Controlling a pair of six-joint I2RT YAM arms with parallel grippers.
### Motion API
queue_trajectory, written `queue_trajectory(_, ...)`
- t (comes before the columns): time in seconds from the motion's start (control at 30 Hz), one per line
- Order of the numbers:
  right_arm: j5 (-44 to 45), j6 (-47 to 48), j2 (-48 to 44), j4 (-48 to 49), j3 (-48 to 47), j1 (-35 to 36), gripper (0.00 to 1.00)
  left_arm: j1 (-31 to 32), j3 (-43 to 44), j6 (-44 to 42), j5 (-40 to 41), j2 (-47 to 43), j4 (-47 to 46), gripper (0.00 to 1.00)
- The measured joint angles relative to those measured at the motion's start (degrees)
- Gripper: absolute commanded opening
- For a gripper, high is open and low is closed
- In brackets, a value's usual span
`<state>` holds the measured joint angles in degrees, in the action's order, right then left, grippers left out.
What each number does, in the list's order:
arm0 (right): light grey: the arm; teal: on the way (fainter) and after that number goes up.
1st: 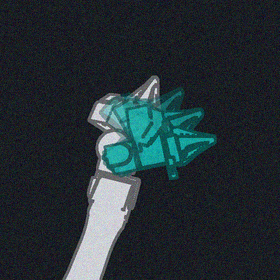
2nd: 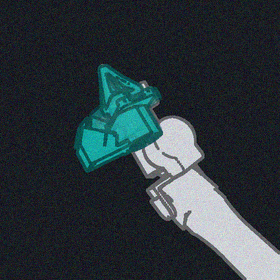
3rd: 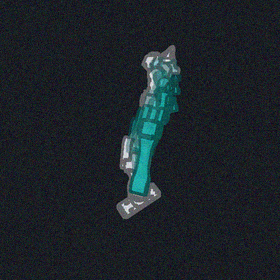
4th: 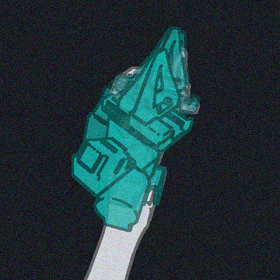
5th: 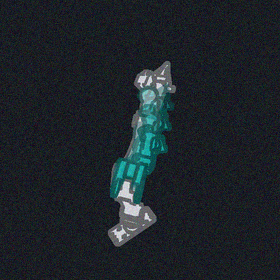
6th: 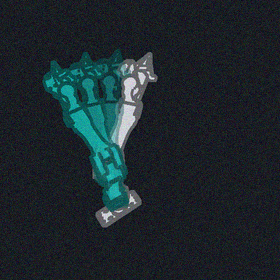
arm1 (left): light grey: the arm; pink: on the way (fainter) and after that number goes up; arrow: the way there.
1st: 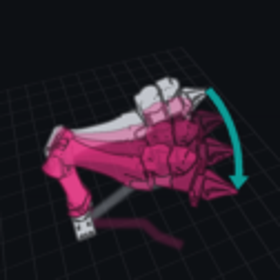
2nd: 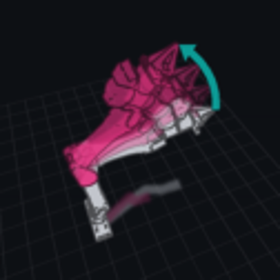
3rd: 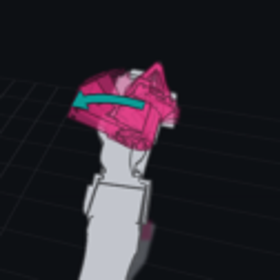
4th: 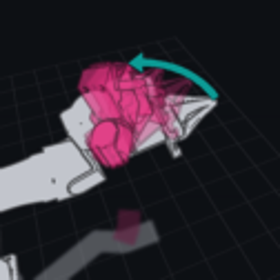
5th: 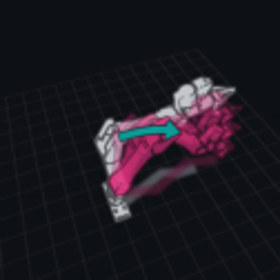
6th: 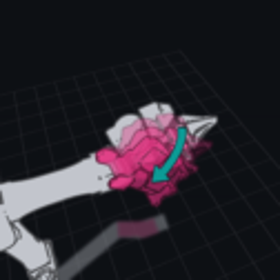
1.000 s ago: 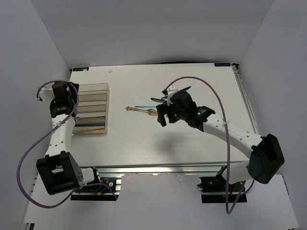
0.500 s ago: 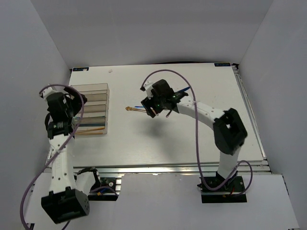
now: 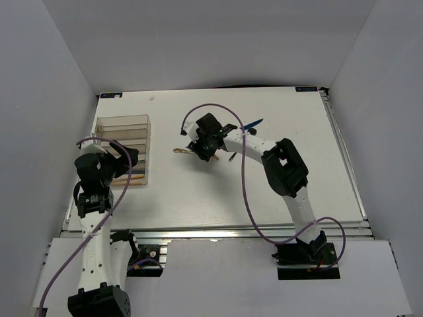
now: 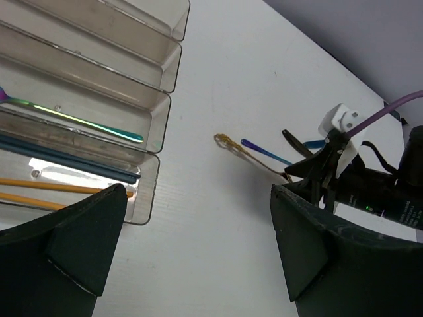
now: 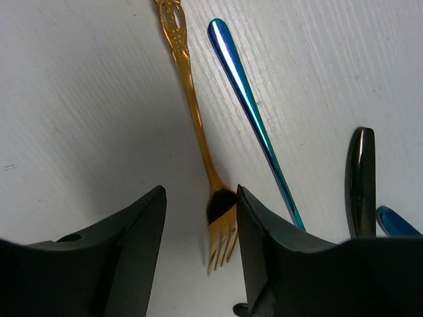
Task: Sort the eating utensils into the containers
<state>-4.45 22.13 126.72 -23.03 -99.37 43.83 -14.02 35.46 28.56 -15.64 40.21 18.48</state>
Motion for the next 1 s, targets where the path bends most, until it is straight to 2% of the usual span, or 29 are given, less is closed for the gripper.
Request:
queue_trajectory(0.07,-0.3,0.7,0.0,-0.1,0.0,0.0,0.51,0.2,0.0,0.0,0.5,-0.4,-0.8,0.98)
queue_trajectory(0.3,-0.7,2.1,0.6,-0.1,0.0,0.0,0.3,0.3,1.2,0.0,9.4,4.6,2.3,0.98)
queue_trajectory(0.43,-1.4,2.0,1.0,-0.2,-0.2,0.0,0.24,0.3,1.6,0.0,13.1,7.7,4.5,0.98)
queue_trajectory(0.67,-2.6,1.3,1.6,-0.5,-0.2,0.3,0.0,0.3,1.8,-0.1,13.8,6.7,5.1,0.98)
queue_trajectory(1.0,-3.4,-3.4,-0.8,3.1,4.1,1.9,0.0,0.3,1.7,-0.3,6.1,4.3,2.6,0.98)
